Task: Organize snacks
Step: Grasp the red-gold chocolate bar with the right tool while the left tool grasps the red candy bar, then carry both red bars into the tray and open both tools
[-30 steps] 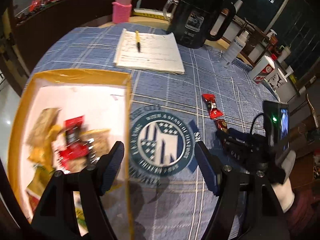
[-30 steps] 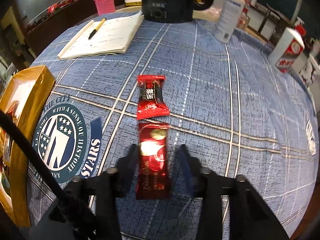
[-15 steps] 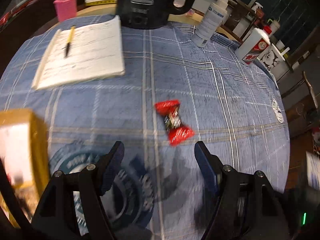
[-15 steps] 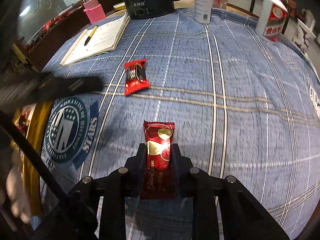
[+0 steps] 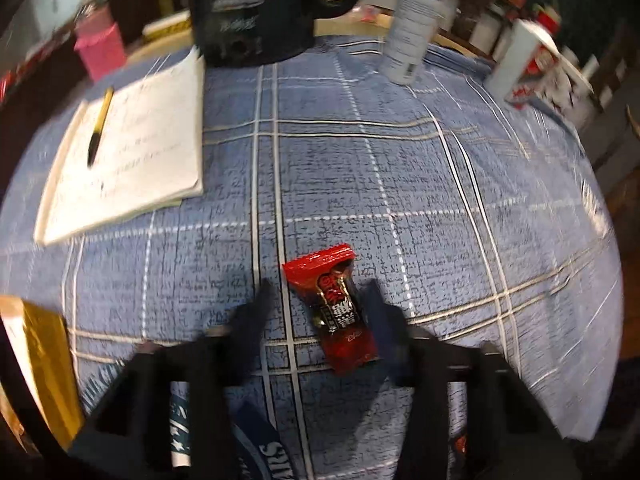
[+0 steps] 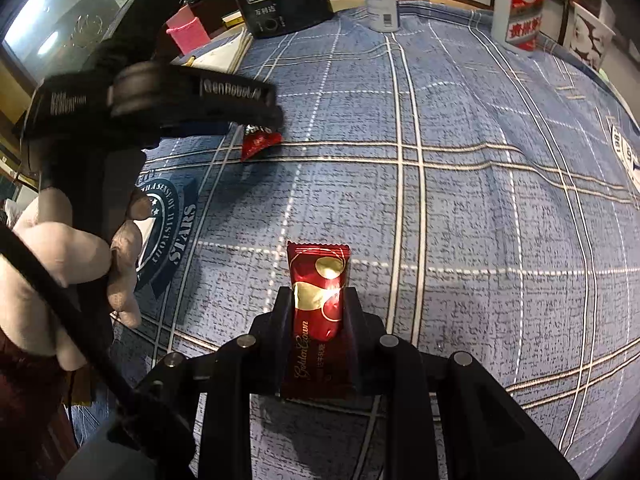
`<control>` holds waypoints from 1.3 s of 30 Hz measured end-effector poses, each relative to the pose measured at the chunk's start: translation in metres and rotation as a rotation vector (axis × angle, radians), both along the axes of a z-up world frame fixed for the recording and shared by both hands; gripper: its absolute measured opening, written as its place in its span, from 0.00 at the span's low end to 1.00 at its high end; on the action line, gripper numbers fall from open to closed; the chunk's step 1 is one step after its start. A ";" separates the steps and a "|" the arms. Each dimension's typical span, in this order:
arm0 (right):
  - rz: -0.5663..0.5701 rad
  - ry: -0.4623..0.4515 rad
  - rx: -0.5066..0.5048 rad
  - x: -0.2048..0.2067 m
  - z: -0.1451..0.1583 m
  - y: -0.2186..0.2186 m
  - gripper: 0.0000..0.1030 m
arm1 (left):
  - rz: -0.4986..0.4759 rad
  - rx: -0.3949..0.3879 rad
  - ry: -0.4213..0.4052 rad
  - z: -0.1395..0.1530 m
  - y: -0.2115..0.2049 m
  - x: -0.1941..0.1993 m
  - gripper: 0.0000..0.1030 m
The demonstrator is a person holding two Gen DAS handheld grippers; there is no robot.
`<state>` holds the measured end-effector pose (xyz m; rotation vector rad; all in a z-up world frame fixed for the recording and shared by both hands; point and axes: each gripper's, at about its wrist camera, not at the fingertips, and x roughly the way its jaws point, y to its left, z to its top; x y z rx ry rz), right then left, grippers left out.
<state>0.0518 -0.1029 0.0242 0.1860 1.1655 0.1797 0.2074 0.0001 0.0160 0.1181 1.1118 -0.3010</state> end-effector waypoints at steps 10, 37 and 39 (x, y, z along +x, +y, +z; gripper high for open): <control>-0.024 -0.007 0.004 -0.014 0.007 -0.009 0.23 | -0.021 -0.024 -0.026 0.010 0.010 -0.021 0.26; 0.125 -0.063 0.023 -0.065 0.051 0.031 0.23 | 0.315 -0.366 -0.089 0.095 0.154 -0.194 0.26; 0.152 -0.078 0.019 -0.069 0.056 0.039 0.23 | 0.360 -0.374 -0.104 0.098 0.171 -0.206 0.26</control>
